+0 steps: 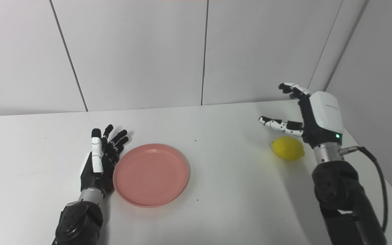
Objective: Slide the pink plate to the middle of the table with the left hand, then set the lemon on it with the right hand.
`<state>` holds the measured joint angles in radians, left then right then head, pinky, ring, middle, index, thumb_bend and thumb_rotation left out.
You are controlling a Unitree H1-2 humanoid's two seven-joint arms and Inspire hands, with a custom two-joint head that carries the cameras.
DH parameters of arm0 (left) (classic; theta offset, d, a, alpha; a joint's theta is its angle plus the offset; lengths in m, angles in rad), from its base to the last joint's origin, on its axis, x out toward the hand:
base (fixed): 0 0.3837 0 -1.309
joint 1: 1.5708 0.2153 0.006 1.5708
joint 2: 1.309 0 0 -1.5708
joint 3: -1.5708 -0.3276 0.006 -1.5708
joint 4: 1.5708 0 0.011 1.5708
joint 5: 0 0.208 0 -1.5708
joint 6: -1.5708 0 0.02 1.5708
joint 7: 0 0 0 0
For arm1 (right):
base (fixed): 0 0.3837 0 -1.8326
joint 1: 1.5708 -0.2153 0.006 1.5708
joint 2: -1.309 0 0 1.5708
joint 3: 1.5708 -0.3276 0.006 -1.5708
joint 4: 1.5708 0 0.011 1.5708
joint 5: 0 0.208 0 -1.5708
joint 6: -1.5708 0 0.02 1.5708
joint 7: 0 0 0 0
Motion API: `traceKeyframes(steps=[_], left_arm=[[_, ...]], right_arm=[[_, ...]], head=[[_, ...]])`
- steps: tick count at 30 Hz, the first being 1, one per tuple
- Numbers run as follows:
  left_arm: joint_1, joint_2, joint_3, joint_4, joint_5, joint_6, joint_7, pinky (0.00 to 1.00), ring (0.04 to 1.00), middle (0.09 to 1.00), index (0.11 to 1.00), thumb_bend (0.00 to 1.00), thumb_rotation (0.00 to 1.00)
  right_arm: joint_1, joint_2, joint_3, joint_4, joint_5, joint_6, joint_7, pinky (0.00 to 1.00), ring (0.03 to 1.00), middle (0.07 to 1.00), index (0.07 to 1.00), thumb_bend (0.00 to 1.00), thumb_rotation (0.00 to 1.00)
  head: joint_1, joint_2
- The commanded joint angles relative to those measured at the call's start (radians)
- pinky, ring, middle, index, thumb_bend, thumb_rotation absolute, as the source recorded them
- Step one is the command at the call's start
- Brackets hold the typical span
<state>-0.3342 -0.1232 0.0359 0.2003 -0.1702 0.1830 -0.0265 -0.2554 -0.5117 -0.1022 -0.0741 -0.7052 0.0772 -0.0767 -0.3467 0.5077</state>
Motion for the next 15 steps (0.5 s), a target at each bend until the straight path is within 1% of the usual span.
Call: traceKeyframes(steps=[1, 3, 4, 6, 8, 10, 15], left_arm=[[0.033, 0.000, 0.002, 0.021, -0.012, 0.068, 0.000, 1.00, 0.889, 0.849, 0.969, 0.76, 0.99], [0.034, 0.001, 0.002, 0.015, -0.011, 0.077, 0.001, 1.00, 0.891, 0.851, 0.973, 0.75, 0.99], [0.034, 0.002, 0.002, 0.014, -0.012, 0.081, 0.001, 1.00, 0.891, 0.850, 0.974, 0.75, 1.00], [0.034, 0.002, 0.002, 0.012, -0.010, 0.087, 0.003, 1.00, 0.889, 0.848, 0.975, 0.74, 1.00], [0.035, 0.001, 0.002, 0.011, -0.010, 0.087, 0.003, 1.00, 0.891, 0.849, 0.974, 0.74, 1.00], [0.035, 0.000, 0.001, 0.010, -0.009, 0.083, 0.002, 1.00, 0.892, 0.848, 0.974, 0.74, 1.00], [0.036, -0.001, -0.004, 0.001, -0.007, 0.092, 0.001, 1.00, 0.890, 0.844, 0.977, 0.75, 1.00]], right_arm=[[-0.014, -0.050, 0.008, 0.007, -0.056, 0.013, -0.016, 0.58, 0.648, 0.692, 0.714, 0.89, 0.56], [-0.011, -0.062, 0.021, 0.032, -0.087, 0.016, -0.019, 0.58, 0.632, 0.677, 0.712, 0.90, 0.56], [-0.009, -0.065, 0.024, 0.046, -0.096, 0.016, -0.022, 0.56, 0.617, 0.664, 0.707, 0.90, 0.56], [-0.006, -0.070, 0.031, 0.072, -0.109, 0.016, -0.025, 0.55, 0.609, 0.661, 0.704, 0.92, 0.53], [-0.001, -0.071, 0.033, 0.103, -0.107, 0.024, -0.018, 0.55, 0.608, 0.662, 0.701, 0.93, 0.54], [0.002, -0.069, 0.032, 0.121, -0.101, 0.028, -0.015, 0.57, 0.630, 0.673, 0.702, 0.95, 0.55], [0.015, -0.064, 0.037, 0.180, -0.096, 0.016, -0.042, 0.54, 0.619, 0.666, 0.697, 0.94, 0.52]], head=[[0.000, 0.002], [-0.001, 0.003], [-0.003, 0.004], [-0.002, 0.005], [-0.002, 0.004], [-0.002, 0.004], [0.000, 0.006]])
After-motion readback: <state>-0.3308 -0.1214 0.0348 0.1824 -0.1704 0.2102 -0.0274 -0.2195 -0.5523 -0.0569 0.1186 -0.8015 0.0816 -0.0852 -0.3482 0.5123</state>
